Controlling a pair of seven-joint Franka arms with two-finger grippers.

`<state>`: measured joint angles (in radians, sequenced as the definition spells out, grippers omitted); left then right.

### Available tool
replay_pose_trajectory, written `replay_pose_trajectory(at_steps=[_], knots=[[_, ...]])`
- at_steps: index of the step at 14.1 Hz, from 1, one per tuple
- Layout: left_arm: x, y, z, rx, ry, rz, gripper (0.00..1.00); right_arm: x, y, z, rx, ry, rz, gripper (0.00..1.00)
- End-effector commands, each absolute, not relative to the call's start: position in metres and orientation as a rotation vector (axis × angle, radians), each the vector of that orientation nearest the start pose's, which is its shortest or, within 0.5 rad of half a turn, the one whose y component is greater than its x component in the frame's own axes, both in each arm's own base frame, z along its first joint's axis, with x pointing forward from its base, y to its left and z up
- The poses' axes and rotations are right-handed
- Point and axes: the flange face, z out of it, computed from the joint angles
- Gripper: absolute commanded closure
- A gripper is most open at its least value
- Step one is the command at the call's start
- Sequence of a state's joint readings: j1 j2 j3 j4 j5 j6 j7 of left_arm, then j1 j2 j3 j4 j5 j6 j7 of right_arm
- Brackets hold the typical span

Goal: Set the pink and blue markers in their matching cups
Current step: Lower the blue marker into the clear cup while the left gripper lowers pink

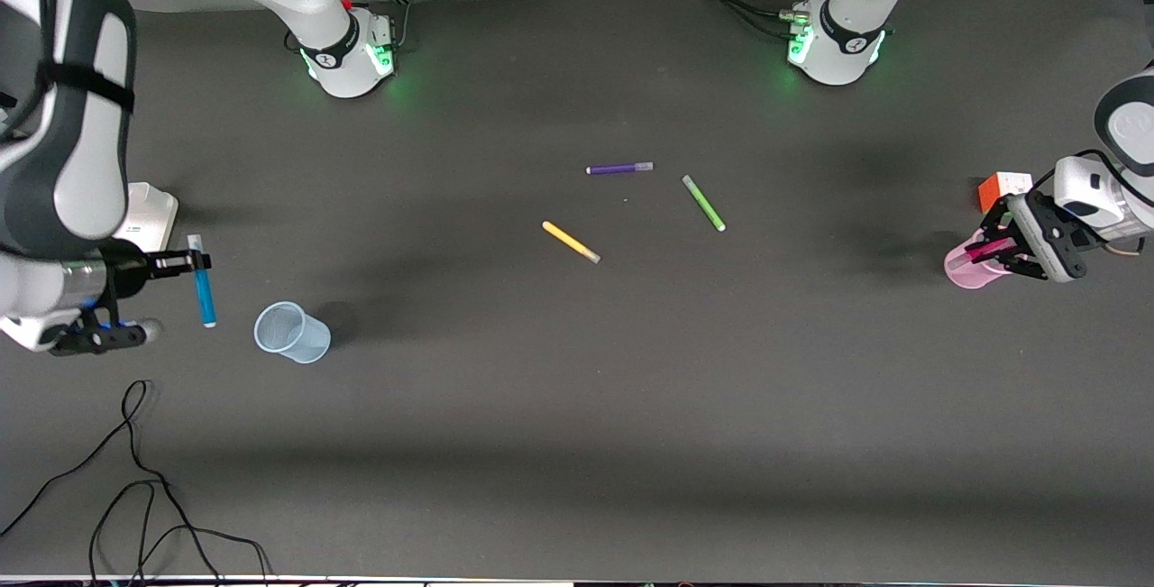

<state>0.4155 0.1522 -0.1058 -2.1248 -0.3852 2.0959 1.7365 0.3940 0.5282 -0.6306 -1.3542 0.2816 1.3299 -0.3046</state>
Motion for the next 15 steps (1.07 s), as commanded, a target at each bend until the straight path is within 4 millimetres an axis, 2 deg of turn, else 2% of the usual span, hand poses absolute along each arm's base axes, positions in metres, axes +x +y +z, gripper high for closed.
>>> replay_pose_trajectory(at_steps=[1,3,5,8,10,13,15], knots=[[0.525,0.164,0.299,-2.764,2.109,-0.519,1.00,0.654,-0.034,0.407,-2.922,-0.124,0.744,0.90],[0.520,0.178,0.286,-2.768,2.134,-0.589,1.00,0.657,-0.038,0.388,-2.906,-0.105,0.775,0.90],[0.515,0.188,0.287,-2.797,2.125,-0.597,1.00,0.660,-0.039,0.368,-2.883,-0.088,0.805,0.90],[0.513,0.203,0.295,-2.825,2.127,-0.609,1.00,0.660,-0.047,0.348,-2.851,-0.054,0.833,0.90],[0.510,0.206,0.297,-2.844,2.136,-0.612,1.00,0.659,-0.048,0.329,-2.830,-0.045,0.868,0.90],[0.494,0.228,0.275,-2.955,2.098,-0.639,1.00,0.656,-0.056,0.299,-2.771,0.000,0.935,0.90],[0.490,0.232,0.269,-2.963,2.121,-0.691,1.00,0.656,-0.059,0.287,-2.740,0.019,0.945,0.90]])
